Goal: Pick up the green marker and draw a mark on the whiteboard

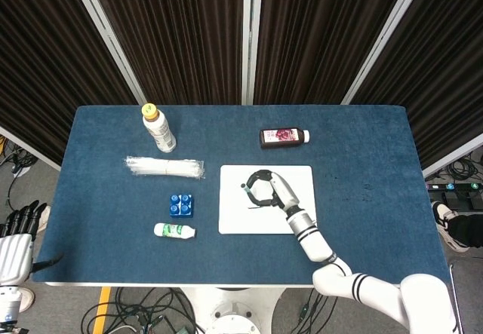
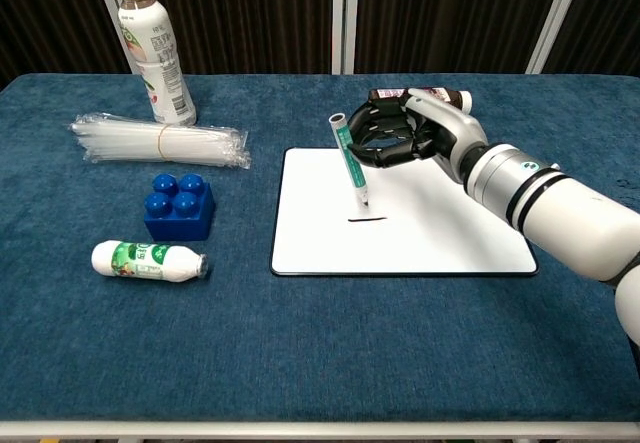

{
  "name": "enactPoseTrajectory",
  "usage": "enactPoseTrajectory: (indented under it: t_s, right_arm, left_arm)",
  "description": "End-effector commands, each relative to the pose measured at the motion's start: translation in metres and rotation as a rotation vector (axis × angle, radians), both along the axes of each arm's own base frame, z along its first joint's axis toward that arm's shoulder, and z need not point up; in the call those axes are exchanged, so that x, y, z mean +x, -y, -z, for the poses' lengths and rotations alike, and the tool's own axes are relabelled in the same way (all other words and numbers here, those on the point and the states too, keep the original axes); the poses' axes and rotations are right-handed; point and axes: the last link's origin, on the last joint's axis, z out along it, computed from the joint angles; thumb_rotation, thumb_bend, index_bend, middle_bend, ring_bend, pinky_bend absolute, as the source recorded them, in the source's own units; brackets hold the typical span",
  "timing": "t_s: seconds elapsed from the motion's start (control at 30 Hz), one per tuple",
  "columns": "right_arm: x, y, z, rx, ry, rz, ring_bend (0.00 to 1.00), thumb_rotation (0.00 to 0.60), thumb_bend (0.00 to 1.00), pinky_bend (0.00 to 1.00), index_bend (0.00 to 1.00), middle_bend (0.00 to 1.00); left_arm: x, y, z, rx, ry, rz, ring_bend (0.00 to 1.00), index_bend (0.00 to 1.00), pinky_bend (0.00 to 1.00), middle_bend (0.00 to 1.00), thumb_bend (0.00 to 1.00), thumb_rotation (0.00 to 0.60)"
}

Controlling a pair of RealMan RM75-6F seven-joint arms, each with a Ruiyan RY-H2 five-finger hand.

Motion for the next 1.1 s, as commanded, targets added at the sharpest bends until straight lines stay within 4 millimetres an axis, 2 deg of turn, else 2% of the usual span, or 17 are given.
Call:
enactPoseTrajectory:
  t_s: [0.03,0.17,0.3,0.43,0.53,0.7,0.8,0.9,1.0,1.1]
  right_arm:
    - [0.003,0.000,0.006,0.014,-0.012,-0.017,0.28,0.600,0.46,0.13,0.63,0.54]
    - [0.001,-0.008,0.009,0.044,-0.033,-0.046,0.28,0.600,0.46,0.13,0.63,0.54]
    - [-0.007,-0.036,0.007,0.121,-0.041,-0.094,0.28,0.600,0.46,0.13,0.63,0.54]
    - [-0.011,-0.064,-0.006,0.164,-0.037,-0.151,0.28,0.600,0.46,0.13,0.63,0.54]
    - [-0.012,-0.067,-0.022,0.131,-0.026,-0.157,0.28,0.600,0.46,0.13,0.63,0.54]
    - [-0.024,-0.054,-0.056,0.015,-0.055,-0.140,0.28,0.600,0.45,0.13,0.63,0.54]
    - [-0.045,-0.044,-0.081,-0.093,-0.210,-0.175,0.28,0.600,0.45,0.13,0.63,0.54]
    - [-0.068,-0.033,-0.104,-0.185,-0.462,-0.229,0.27,0.600,0.45,0.12,0.63,0.54]
    - [-0.088,-0.028,-0.122,-0.213,-0.725,-0.286,0.26,0.600,0.45,0.10,0.62,0.53]
    - [-0.103,-0.024,-0.131,-0.237,-0.955,-0.340,0.24,0.600,0.45,0.08,0.62,0.53]
  left_arm:
    - [0.000,0.000,0.000,-0.001,0.000,-0.002,0.00,0.03,0.00,0.00,0.00,0.600]
    - [0.000,0.000,0.000,0.000,-0.001,-0.001,0.00,0.03,0.00,0.00,0.00,0.600]
    - [0.000,0.000,0.001,-0.001,-0.002,0.003,0.00,0.03,0.00,0.00,0.00,0.600]
    - [0.001,0.000,0.001,-0.002,-0.002,0.009,0.00,0.03,0.00,0.00,0.00,0.600]
    - [0.002,0.000,0.002,-0.003,-0.002,0.015,0.00,0.03,0.00,0.00,0.00,0.600]
    - [0.004,0.000,0.001,0.002,0.002,0.022,0.00,0.03,0.00,0.00,0.00,0.600]
    - [0.003,0.000,0.001,0.001,0.003,0.022,0.00,0.03,0.00,0.00,0.00,0.600]
    - [0.004,0.000,0.002,-0.002,0.004,0.025,0.00,0.03,0.00,0.00,0.00,0.600]
    - [0.005,-0.001,0.002,-0.008,0.003,0.030,0.00,0.03,0.00,0.00,0.00,0.600]
    - [0.006,-0.002,0.003,-0.010,0.002,0.032,0.00,0.03,0.00,0.00,0.00,0.600]
